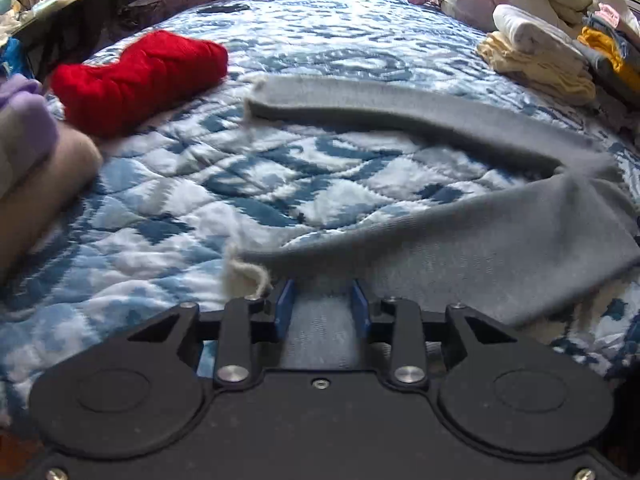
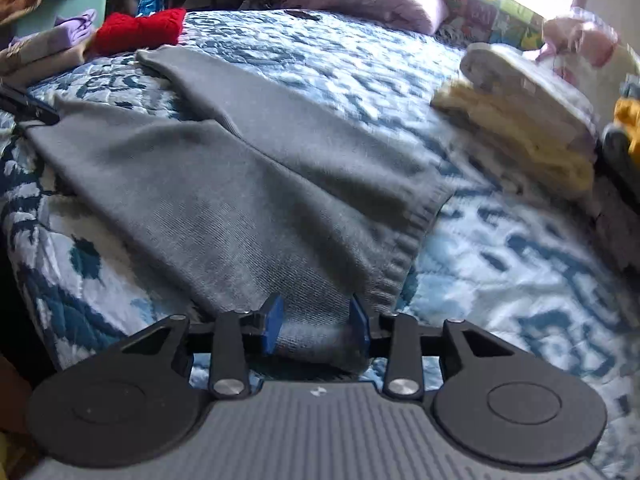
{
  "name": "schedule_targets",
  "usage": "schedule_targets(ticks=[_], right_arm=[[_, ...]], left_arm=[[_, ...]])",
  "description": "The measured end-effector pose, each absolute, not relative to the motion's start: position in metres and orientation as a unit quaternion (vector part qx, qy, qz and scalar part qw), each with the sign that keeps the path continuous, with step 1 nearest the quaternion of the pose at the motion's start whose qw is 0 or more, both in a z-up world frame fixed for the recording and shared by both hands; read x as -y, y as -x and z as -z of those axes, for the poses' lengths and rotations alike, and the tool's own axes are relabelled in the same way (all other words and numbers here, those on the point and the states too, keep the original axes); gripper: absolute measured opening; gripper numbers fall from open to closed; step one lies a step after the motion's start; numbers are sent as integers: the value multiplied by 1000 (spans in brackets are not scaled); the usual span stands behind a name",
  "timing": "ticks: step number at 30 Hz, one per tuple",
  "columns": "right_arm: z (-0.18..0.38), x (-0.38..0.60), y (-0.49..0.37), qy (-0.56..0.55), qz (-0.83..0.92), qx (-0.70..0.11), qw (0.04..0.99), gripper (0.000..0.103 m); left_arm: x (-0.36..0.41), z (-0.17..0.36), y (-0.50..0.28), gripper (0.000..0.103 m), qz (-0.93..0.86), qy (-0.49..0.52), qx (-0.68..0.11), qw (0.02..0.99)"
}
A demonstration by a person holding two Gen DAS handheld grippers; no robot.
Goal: Fold clothes
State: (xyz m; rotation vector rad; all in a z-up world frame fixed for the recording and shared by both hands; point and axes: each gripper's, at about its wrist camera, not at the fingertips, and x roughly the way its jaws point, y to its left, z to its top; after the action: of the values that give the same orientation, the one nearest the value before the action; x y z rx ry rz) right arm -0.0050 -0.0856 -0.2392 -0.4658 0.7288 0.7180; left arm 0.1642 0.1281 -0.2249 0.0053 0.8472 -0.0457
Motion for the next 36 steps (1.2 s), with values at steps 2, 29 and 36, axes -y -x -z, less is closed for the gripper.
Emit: schedule_targets(ticks=[2,29,36], right_arm=[[228,93,12,218,-354,-336,845,39],[251,70,51,465,-393,-258,751,44],[259,65,49,489,-385,-240,745,41]], left_arm=[[-124,213,-152,46,34,-37,-389,920],[-88,256,-97,49,108,-401,-345,842],[-93,242,-107,13,100,-389,-320,858]])
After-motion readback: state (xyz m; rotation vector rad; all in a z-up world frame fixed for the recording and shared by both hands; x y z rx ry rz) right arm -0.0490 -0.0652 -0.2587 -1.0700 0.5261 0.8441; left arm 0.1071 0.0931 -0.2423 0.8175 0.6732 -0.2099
